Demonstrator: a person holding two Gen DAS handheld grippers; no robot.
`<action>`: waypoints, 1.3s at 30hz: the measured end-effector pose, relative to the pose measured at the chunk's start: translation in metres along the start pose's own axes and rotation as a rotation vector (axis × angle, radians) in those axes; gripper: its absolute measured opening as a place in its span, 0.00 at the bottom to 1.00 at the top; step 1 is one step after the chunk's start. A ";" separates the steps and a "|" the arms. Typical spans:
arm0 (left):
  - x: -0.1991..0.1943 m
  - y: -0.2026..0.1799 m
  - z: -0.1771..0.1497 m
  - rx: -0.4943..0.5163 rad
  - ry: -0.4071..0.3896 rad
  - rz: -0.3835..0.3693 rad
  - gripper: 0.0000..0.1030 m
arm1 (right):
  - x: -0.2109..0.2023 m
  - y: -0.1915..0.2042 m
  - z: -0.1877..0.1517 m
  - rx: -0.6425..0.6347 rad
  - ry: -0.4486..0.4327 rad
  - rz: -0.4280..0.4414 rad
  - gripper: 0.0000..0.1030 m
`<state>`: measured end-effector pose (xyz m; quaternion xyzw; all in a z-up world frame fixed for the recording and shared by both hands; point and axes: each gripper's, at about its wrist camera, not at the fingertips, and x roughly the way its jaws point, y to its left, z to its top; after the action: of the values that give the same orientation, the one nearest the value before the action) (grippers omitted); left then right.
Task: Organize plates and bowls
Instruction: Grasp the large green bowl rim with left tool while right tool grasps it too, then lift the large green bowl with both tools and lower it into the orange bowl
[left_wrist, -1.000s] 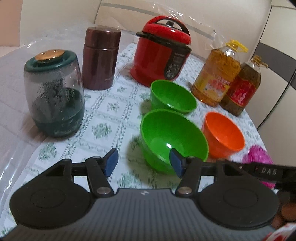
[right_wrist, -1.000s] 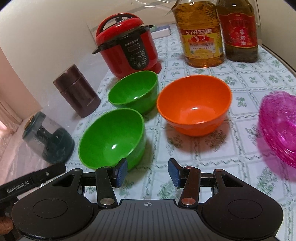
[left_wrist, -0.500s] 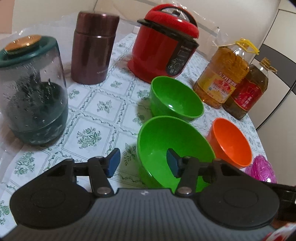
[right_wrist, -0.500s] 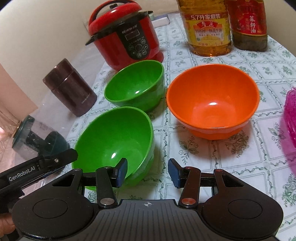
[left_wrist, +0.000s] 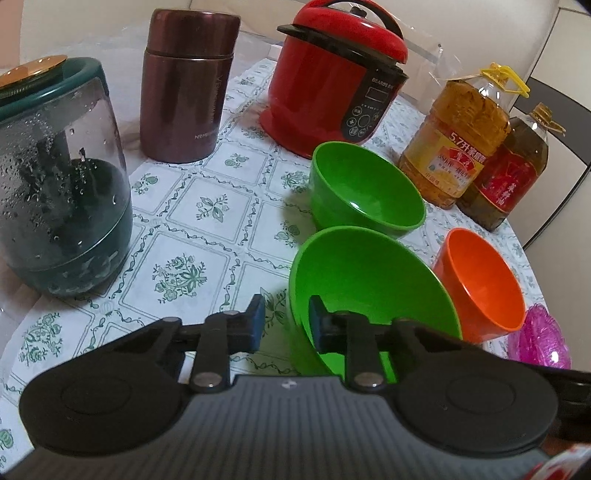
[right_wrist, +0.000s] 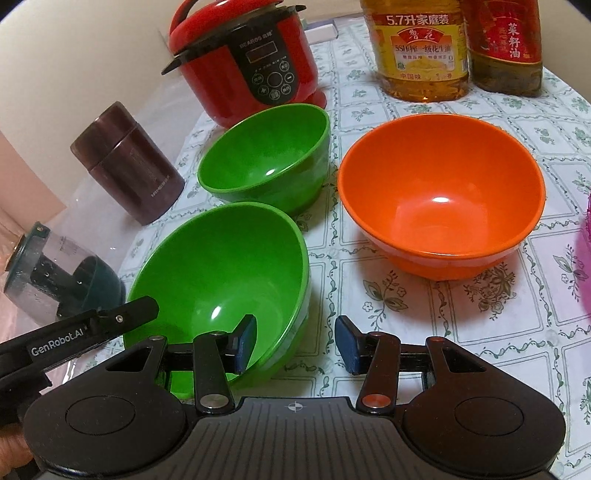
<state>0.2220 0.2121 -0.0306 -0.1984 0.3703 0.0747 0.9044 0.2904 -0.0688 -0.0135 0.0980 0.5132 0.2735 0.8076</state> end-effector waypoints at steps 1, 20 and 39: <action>0.001 0.000 0.000 0.004 0.000 -0.001 0.18 | 0.001 0.000 0.000 0.000 0.002 0.005 0.38; -0.016 -0.018 -0.001 0.086 -0.003 0.001 0.07 | -0.013 -0.002 -0.004 0.019 -0.012 0.005 0.19; -0.065 -0.056 0.004 0.079 -0.018 -0.055 0.06 | -0.089 -0.010 -0.003 0.052 -0.087 0.005 0.17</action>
<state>0.1943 0.1638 0.0344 -0.1719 0.3594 0.0371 0.9165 0.2625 -0.1254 0.0495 0.1320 0.4841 0.2577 0.8257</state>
